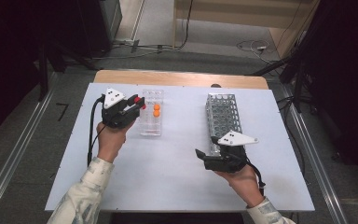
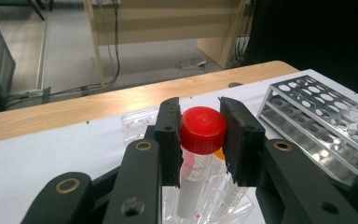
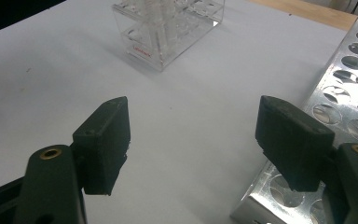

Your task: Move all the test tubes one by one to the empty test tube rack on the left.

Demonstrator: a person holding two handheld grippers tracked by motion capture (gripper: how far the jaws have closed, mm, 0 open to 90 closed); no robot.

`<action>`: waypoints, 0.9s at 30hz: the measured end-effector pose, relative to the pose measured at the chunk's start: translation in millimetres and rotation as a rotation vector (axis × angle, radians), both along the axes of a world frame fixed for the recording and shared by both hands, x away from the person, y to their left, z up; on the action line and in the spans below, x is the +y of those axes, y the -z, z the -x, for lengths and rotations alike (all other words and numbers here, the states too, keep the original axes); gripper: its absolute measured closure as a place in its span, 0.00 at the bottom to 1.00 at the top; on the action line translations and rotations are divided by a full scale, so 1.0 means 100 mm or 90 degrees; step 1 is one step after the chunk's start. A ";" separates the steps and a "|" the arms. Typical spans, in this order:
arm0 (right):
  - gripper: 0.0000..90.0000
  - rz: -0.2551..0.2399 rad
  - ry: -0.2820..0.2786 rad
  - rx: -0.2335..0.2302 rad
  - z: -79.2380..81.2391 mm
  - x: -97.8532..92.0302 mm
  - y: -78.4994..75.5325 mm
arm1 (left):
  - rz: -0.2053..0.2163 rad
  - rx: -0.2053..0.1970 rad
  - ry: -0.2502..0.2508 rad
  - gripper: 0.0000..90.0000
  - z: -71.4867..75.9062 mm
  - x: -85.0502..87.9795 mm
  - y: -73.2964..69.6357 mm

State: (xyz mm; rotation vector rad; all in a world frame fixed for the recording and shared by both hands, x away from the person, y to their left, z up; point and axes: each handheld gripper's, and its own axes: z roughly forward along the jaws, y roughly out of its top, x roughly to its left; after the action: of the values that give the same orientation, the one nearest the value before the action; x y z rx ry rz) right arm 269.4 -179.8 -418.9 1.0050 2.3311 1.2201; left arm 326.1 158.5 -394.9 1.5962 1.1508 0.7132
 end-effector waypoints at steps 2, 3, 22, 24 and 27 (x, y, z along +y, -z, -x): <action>0.28 0.000 0.000 0.000 0.00 0.00 0.00 | -0.002 0.000 -0.001 0.77 0.00 -0.01 0.03; 0.28 0.000 0.000 0.000 0.00 0.00 0.00 | -0.005 0.001 -0.003 0.77 -0.01 -0.02 0.05; 0.28 -0.001 0.000 -0.004 0.01 -0.01 -0.01 | -0.031 0.018 -0.014 0.76 0.00 -0.12 0.24; 0.28 -0.001 0.000 -0.004 0.01 -0.01 -0.01 | -0.033 0.020 -0.013 0.76 0.00 -0.13 0.25; 0.28 -0.001 0.000 -0.003 0.01 -0.01 -0.01 | -0.035 0.021 -0.012 0.76 0.01 -0.13 0.26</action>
State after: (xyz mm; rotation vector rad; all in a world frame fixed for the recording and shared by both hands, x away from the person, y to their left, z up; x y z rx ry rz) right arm 268.7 -180.6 -417.4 1.0013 2.3264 1.2230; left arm 325.5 145.3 -420.5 1.6506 1.1804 0.7375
